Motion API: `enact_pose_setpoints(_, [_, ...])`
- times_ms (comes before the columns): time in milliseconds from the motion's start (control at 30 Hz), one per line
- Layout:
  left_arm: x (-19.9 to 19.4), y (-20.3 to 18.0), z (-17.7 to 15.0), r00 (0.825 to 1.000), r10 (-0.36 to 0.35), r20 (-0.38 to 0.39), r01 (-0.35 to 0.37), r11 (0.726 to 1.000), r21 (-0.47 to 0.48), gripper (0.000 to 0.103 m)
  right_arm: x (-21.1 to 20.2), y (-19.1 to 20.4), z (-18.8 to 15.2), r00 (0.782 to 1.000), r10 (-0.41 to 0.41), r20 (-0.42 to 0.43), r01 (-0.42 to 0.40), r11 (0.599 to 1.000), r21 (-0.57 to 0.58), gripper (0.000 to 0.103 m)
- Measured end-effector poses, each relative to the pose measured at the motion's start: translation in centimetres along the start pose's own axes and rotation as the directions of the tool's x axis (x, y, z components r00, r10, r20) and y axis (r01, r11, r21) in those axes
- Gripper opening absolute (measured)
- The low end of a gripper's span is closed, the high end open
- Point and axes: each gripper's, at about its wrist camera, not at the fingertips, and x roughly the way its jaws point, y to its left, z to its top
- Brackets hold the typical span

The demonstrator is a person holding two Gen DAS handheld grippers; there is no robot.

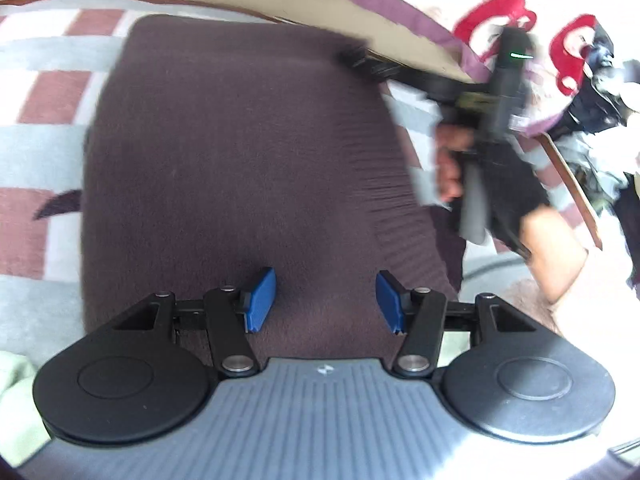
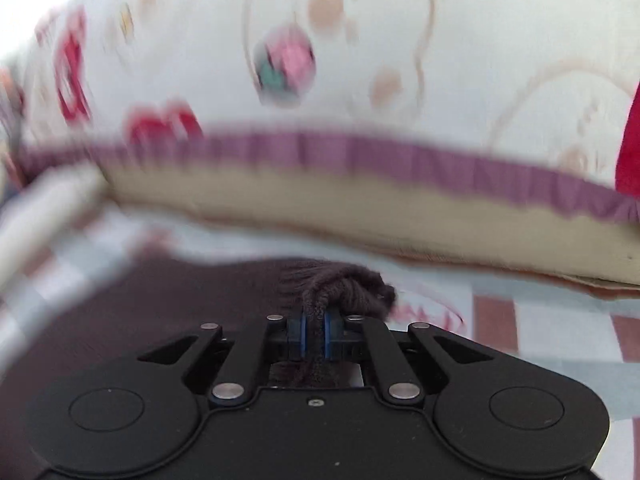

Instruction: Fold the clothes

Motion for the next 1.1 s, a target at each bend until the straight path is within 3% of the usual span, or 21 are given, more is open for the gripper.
enact_pose_setpoints(133, [0.5,-0.7,0.1,1.000,0.004,-0.027,-0.002,0.998,0.063,0.053,-0.4,-3.3,0.8,0.997,0.076,0.019,-0.079,0.971,0.226,0.022])
enact_pose_setpoints(233, [0.3,0.0,0.0,0.999,-0.002,-0.049,0.006,0.998,0.069,0.054,-0.5,-4.8,0.1,0.999,0.002,-0.045,0.011,0.957,0.290,0.023])
enact_pose_setpoints(300, [0.4,0.4,-0.2,0.998,-0.006,-0.057,0.009,0.998,0.062,0.055,-0.6,-6.7,-0.9,0.989,-0.027,-0.148,0.087,0.906,0.414,0.030])
enact_pose_setpoints(367, [0.5,0.8,-0.2,0.998,-0.014,-0.058,0.017,0.999,0.042,0.055,-1.2,-8.5,-1.8,0.989,0.087,-0.117,-0.009,0.837,0.548,0.031])
enact_pose_setpoints(433, [0.7,1.0,-0.1,0.998,-0.016,-0.059,0.018,0.999,0.030,0.055,-1.9,-10.2,-2.7,0.978,0.203,-0.057,-0.114,0.739,0.664,0.046])
enact_pose_setpoints(500, [0.7,0.7,0.1,0.998,-0.014,-0.066,0.016,0.999,0.029,0.055,-2.7,-9.2,-2.2,0.971,0.237,-0.022,-0.170,0.755,0.633,0.058])
enact_pose_setpoints(600, [-0.9,1.2,0.5,0.996,-0.071,-0.045,0.069,0.997,-0.029,0.055,-3.5,-6.2,-2.2,0.959,0.279,-0.049,-0.210,0.816,0.539,0.059])
enact_pose_setpoints(700, [-4.6,2.5,1.6,0.991,-0.114,0.075,0.119,0.990,-0.076,0.059,-3.7,-3.3,-3.6,0.957,0.223,-0.184,-0.122,0.888,0.444,0.059])
enact_pose_setpoints(767, [-6.6,3.7,2.7,0.985,-0.043,0.168,0.060,0.993,-0.100,0.072,-3.7,-2.4,-4.4,0.953,0.192,-0.234,-0.085,0.911,0.403,0.059])
enact_pose_setpoints(833, [-6.9,5.4,3.6,0.975,0.064,0.214,-0.035,0.990,-0.137,0.073,-3.9,-2.7,-4.3,0.954,0.194,-0.227,-0.087,0.908,0.409,0.059])
enact_pose_setpoints(933, [-4.6,8.4,4.2,0.968,0.192,0.163,-0.150,0.960,-0.236,0.073,-3.9,-3.4,-4.0,0.958,0.194,-0.211,-0.090,0.902,0.423,0.059])
enact_pose_setpoints(1000, [-3.1,9.7,3.4,0.969,0.217,0.114,-0.177,0.941,-0.287,0.074,-3.4,-4.5,-4.3,0.942,0.285,-0.179,-0.159,0.845,0.511,0.059])
enact_pose_setpoints(1100, [-1.9,11.1,1.8,0.974,0.204,0.102,-0.156,0.922,-0.354,0.076,-2.7,-6.5,-5.3,0.900,0.425,-0.096,-0.257,0.694,0.673,0.061])
